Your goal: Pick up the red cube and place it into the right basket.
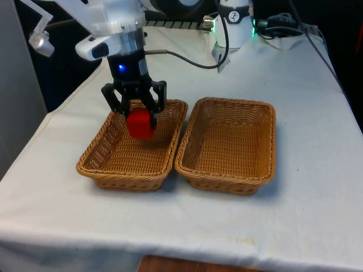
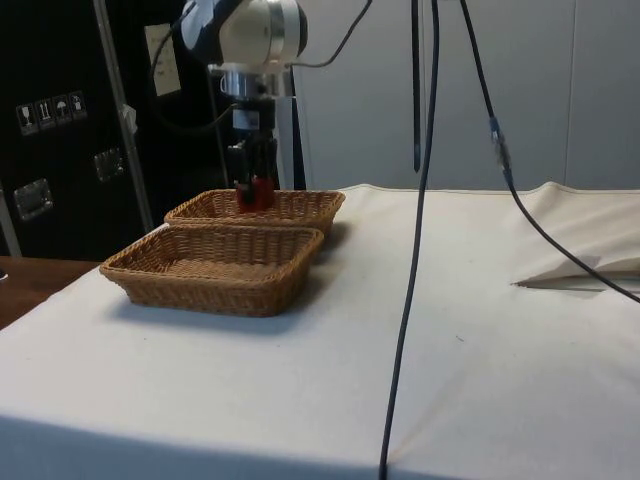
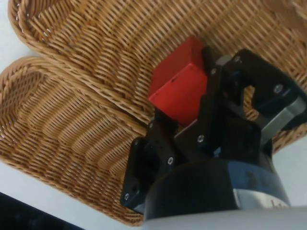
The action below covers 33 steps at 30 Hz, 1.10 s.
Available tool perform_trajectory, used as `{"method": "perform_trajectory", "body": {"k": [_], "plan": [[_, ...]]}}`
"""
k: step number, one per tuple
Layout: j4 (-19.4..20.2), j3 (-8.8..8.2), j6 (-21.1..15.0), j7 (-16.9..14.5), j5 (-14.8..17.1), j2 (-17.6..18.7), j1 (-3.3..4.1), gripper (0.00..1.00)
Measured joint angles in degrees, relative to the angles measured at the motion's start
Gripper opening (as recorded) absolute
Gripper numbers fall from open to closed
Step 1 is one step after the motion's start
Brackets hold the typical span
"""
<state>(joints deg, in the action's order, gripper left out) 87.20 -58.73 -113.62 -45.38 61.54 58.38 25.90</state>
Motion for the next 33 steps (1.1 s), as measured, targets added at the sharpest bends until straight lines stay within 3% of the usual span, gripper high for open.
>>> {"method": "perform_trajectory", "body": {"k": [11, 17, 27, 28, 33], "plan": [[-0.5, 2.81, -2.3, 1.7, 0.0, 1.1, -0.46, 0.03], [-1.3, 2.98, -2.3, 1.8, 0.0, 1.8, -0.8, 0.03], [-1.6, 3.32, -2.3, 1.9, 0.0, 1.8, -1.09, 0.96], [-1.6, 3.32, -2.3, 1.9, 0.0, 1.8, -1.09, 1.0], [-1.7, 3.32, -2.3, 1.9, 0.0, 1.8, -1.09, 1.0]]}}
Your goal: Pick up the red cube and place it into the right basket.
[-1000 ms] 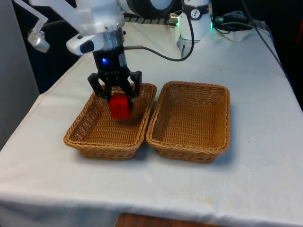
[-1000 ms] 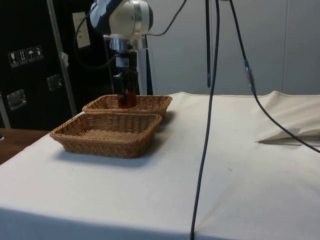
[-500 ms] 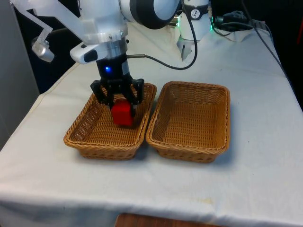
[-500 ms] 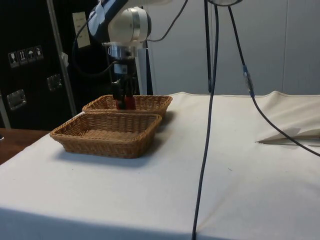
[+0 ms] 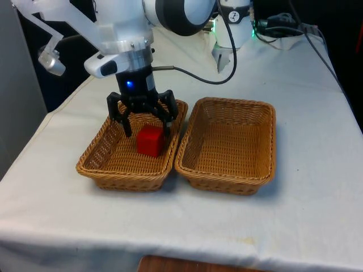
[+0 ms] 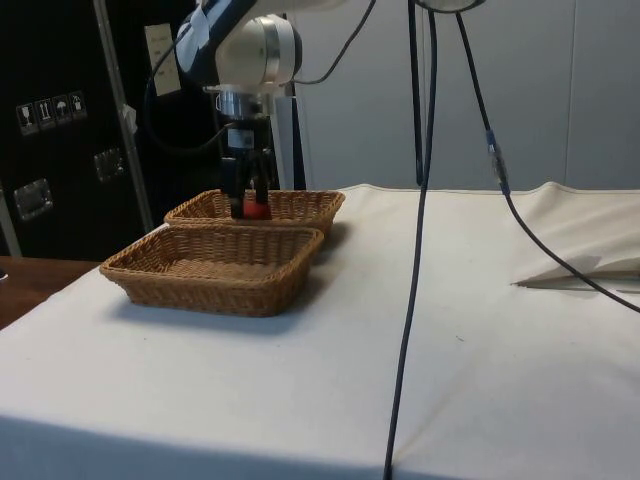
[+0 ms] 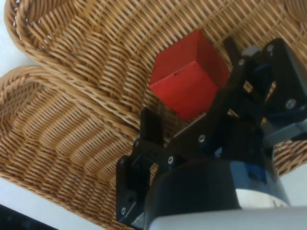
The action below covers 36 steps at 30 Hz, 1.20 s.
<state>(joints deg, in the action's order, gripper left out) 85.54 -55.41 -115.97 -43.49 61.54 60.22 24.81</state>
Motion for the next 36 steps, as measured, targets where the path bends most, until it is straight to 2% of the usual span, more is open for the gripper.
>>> {"method": "perform_trajectory", "body": {"k": [8, 12, 20, 26, 36], "plan": [[0.0, -0.46, 0.5, 0.4, -0.2, -0.6, 0.0, 1.0], [0.6, -1.2, 2.6, 1.4, -1.4, -3.0, 0.17, 1.0], [2.6, -1.26, 3.2, 2.9, -4.2, -7.2, 0.63, 1.0], [4.5, -1.26, 3.6, 4.2, -7.1, -10.8, 1.43, 1.0], [7.1, -0.63, 3.7, 6.9, -12.8, -17.1, 3.32, 1.0]]}}
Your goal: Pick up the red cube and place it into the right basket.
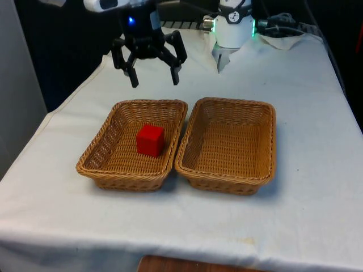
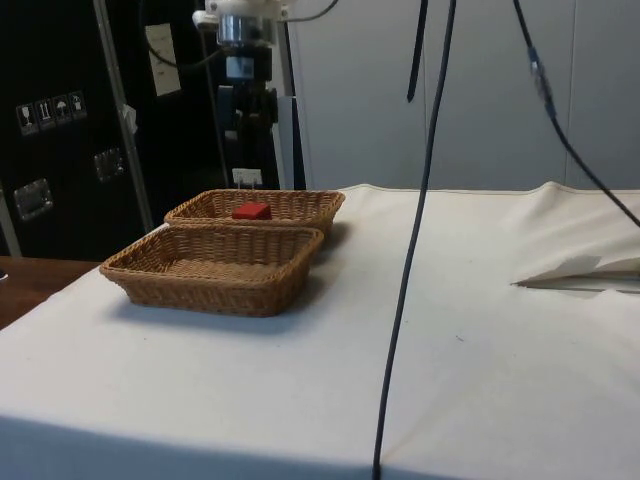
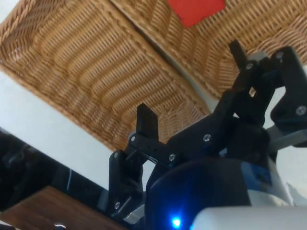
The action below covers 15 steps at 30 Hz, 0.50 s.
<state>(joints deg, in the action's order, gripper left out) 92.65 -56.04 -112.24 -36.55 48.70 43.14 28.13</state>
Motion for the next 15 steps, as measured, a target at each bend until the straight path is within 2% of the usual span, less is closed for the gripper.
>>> {"method": "perform_trajectory", "body": {"k": [4, 8, 9, 15], "plan": [[0.6, 0.4, 0.0, 0.9, -1.9, -1.8, 0.52, 1.0], [1.1, 1.32, 0.0, 2.5, -5.5, -4.9, 1.15, 1.0], [1.1, 1.32, 0.0, 2.5, -5.5, -4.9, 1.15, 1.0], [1.9, 3.15, 0.0, 4.7, -10.4, -9.1, 1.49, 1.0]]}}
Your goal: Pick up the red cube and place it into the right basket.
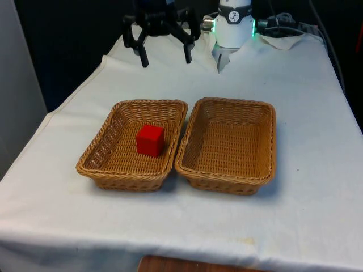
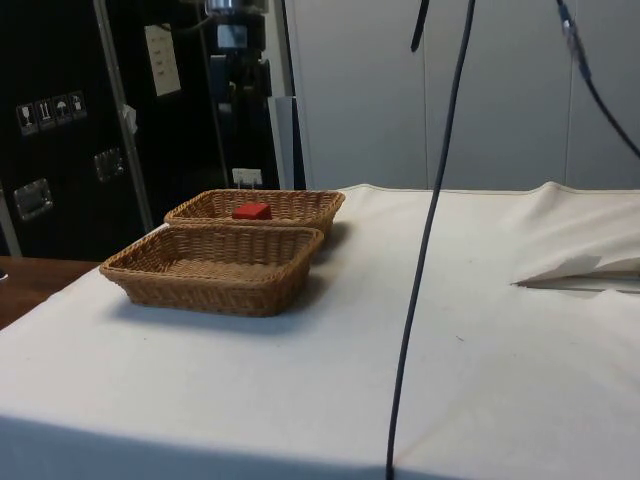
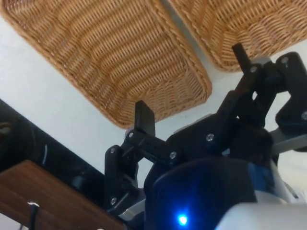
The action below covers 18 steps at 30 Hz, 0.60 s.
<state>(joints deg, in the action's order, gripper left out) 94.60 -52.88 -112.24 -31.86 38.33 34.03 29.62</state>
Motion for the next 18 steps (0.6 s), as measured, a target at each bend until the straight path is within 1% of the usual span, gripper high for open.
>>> {"method": "perform_trajectory", "body": {"k": [3, 4, 8, 10, 11, 13, 14, 18], "plan": [[0.2, 0.63, 0.0, 0.6, -1.3, -1.2, 0.0, 1.0], [0.3, 1.32, 0.0, 1.4, -2.7, -2.3, 0.0, 1.0], [0.6, 2.58, 0.0, 2.6, -5.0, -4.3, 0.06, 1.0], [0.7, 3.21, 0.0, 3.3, -6.1, -5.3, 0.0, 1.0], [0.7, 3.21, 0.0, 3.3, -6.1, -5.3, 0.0, 1.0], [0.8, 3.95, 0.0, 4.0, -7.2, -6.2, 0.06, 1.0], [0.9, 4.64, 0.0, 4.7, -8.3, -7.2, 0.0, 1.0], [1.3, 5.56, -0.1, 5.4, -9.5, -8.4, 0.0, 1.0]]}}
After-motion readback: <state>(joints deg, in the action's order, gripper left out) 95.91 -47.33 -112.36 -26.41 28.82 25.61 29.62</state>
